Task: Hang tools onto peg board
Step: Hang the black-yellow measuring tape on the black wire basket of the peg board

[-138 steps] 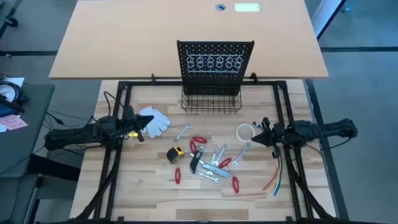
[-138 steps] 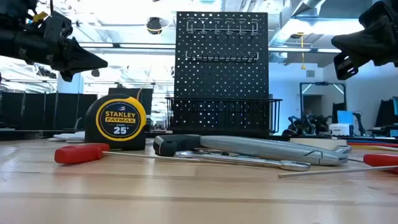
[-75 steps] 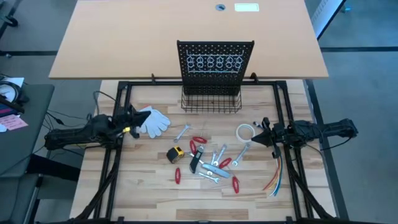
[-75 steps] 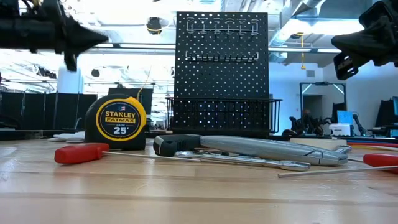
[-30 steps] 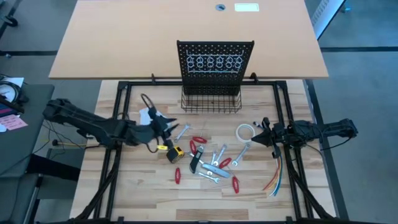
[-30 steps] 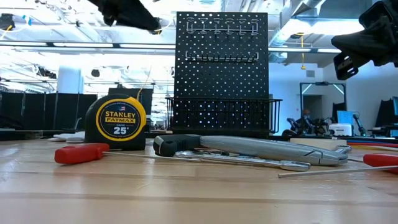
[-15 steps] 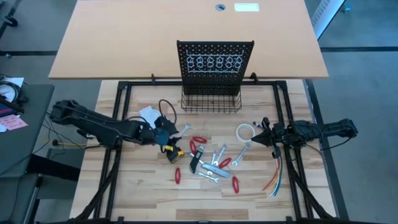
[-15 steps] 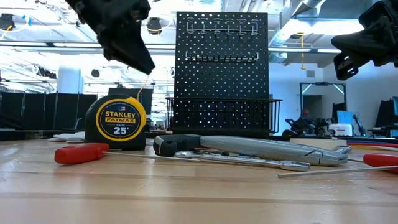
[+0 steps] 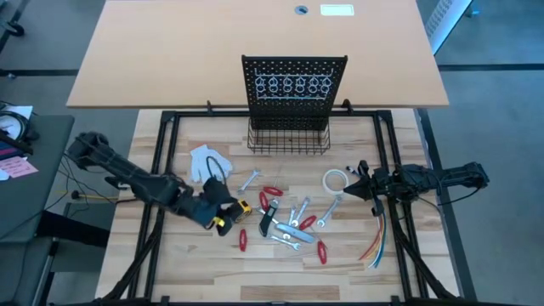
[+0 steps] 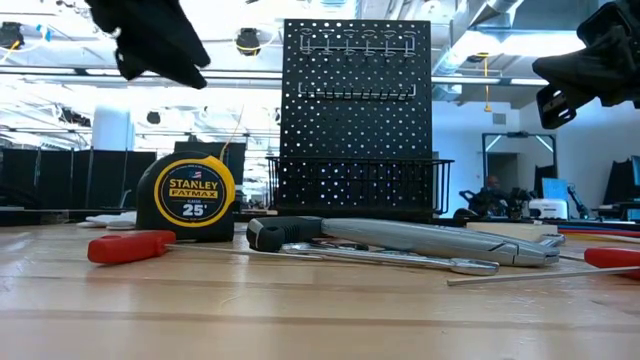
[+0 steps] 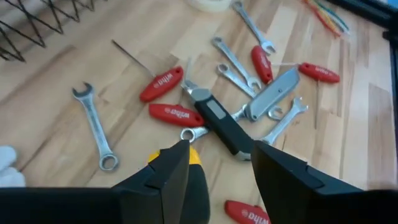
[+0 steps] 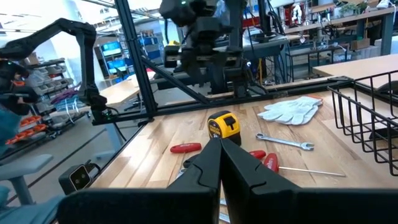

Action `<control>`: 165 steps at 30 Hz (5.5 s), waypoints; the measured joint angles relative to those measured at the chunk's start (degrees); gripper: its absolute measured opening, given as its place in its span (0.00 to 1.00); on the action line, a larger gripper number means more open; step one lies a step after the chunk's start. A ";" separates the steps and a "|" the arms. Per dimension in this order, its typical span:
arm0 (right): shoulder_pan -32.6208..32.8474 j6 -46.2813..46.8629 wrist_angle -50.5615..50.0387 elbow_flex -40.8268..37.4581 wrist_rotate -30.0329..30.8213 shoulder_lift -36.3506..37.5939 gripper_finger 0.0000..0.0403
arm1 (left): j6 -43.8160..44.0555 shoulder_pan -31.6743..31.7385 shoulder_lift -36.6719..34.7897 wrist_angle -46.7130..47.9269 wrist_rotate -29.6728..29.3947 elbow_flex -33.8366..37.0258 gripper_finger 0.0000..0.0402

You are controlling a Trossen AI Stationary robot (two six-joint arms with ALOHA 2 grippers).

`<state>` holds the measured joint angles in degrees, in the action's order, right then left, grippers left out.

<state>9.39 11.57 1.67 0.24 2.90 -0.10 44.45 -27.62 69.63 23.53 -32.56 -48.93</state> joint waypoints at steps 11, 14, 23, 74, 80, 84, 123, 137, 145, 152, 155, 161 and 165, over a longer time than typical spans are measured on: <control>-0.01 0.01 0.00 0.02 0.00 0.00 0.04 | 18.56 -11.86 0.00 2.03 -18.08 6.80 0.41; 0.01 0.00 0.00 0.00 0.00 0.01 0.04 | 19.85 -13.08 0.00 1.54 -19.42 9.53 0.41; 0.02 0.62 9.16 -0.01 0.04 0.00 0.04 | 20.08 -15.30 0.92 -5.77 -30.78 18.12 0.41; -6.89 -14.62 28.48 5.30 7.91 -33.30 0.39 | 0.79 -2.95 14.86 29.45 -4.33 -18.30 0.55; -6.85 -11.58 28.93 5.35 7.76 -34.85 0.37 | 8.62 -0.88 22.09 30.10 6.56 -19.89 0.65; -6.87 -10.32 28.99 5.39 7.74 -35.36 0.36 | 15.05 1.57 23.81 32.68 9.24 -20.53 0.72; -2.30 -8.03 28.81 5.39 7.65 -38.27 0.35 | 12.73 6.68 24.13 21.73 13.22 -14.75 0.52; -2.30 -7.99 28.79 5.39 7.65 -38.27 0.35 | -2.18 9.39 23.41 25.86 11.23 -22.85 0.52; -2.30 -8.01 28.79 5.37 7.65 -38.27 0.35 | -26.35 18.73 23.21 33.79 8.40 -35.78 0.52; -2.29 -8.01 28.73 5.37 7.65 -38.27 0.35 | -49.91 31.46 23.19 32.83 16.25 -38.84 0.52; -2.30 -8.01 28.72 5.37 7.65 -38.27 0.35 | -55.43 36.18 23.23 32.04 19.17 -38.82 0.52; -2.30 -7.10 28.34 5.37 7.65 -38.25 0.35 | -60.30 42.21 23.23 29.44 26.87 -38.82 0.52; -2.30 -7.02 27.25 5.37 7.65 -38.25 0.35 | -62.15 43.52 23.32 28.80 28.34 -37.83 0.52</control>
<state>7.09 4.55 28.92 5.61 10.55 -38.35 -17.70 15.90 92.95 52.32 -4.22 -86.76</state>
